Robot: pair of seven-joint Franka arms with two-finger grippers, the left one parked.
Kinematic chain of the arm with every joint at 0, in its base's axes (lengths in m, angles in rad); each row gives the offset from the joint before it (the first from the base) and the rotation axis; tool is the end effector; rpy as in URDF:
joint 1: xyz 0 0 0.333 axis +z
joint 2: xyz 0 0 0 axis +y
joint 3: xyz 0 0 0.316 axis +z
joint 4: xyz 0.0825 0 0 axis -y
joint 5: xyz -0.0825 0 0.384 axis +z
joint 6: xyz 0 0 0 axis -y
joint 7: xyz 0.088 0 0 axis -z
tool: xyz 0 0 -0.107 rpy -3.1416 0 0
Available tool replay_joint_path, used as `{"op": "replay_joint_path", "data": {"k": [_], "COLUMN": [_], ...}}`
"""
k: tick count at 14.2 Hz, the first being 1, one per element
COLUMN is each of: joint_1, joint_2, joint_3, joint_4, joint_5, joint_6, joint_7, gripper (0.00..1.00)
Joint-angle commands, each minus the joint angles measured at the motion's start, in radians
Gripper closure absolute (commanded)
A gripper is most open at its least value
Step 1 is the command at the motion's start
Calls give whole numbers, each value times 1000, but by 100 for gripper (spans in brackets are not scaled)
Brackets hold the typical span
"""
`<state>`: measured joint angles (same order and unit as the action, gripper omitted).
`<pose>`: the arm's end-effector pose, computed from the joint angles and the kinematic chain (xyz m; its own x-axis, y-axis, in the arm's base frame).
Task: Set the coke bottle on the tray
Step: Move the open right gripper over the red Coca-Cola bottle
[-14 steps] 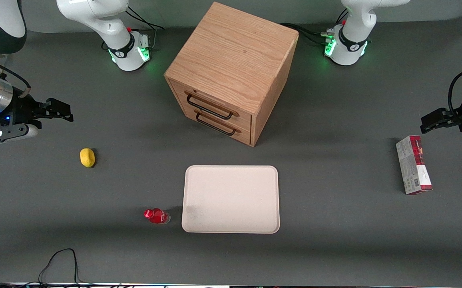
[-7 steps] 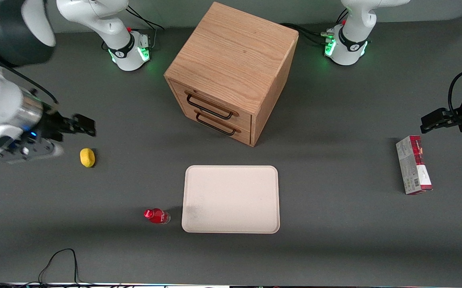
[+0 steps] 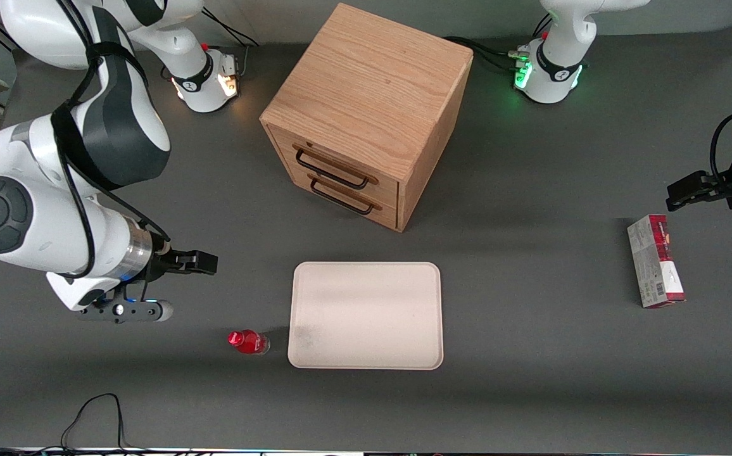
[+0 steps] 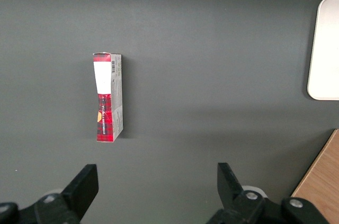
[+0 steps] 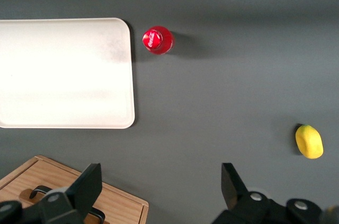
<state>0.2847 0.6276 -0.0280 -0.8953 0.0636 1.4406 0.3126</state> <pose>0.6838 0.1944 0.5275 0.9947 -0.0445 -0.0924 -0.0465 -0.9987 -0.0196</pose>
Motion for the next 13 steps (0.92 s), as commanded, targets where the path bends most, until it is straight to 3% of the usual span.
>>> {"op": "replay_joint_path", "data": {"k": [1,4,7,10,13], "joint_1": [-6,-6,25,19,17], "joint_2": [26,99,200,253,273], "joint_3": [2,0,-1,-10,-9], "joint_4": [38,39,42,50,49], "joint_5": [15,13,-40,-45,-51], "joint_6": [-31,28,238,384,417], "joint_7": [14,-7,10,20,19], "gripper": [0,0,0,0,0]}}
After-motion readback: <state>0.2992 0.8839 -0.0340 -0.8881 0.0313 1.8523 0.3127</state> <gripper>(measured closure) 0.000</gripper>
